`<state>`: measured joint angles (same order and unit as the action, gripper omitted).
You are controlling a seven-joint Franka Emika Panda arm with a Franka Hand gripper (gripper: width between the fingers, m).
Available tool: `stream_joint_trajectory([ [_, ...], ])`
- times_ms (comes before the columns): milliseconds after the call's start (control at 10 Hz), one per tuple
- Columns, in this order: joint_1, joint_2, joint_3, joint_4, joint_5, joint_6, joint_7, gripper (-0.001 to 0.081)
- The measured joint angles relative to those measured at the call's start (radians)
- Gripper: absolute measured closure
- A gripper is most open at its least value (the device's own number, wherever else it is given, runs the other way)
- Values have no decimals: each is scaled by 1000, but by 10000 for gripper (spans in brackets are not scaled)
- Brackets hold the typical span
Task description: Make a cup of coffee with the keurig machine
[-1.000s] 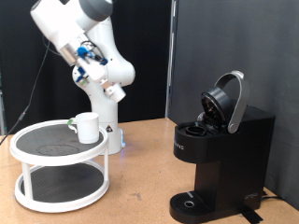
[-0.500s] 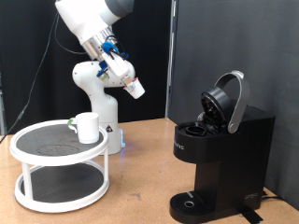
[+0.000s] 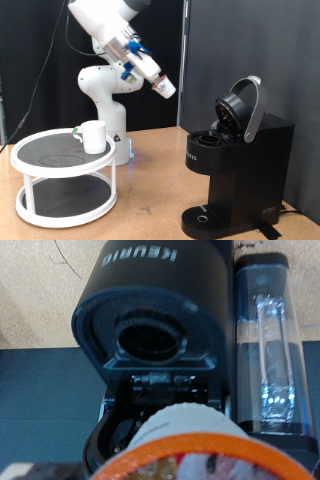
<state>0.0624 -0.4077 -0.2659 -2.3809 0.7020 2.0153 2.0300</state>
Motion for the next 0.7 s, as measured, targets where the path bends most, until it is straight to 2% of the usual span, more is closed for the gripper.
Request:
stream_joint_trajectory([
  [400,35,82,64,81,63,63,56,407],
  [700,49,129,108,136,63,95,74,407],
])
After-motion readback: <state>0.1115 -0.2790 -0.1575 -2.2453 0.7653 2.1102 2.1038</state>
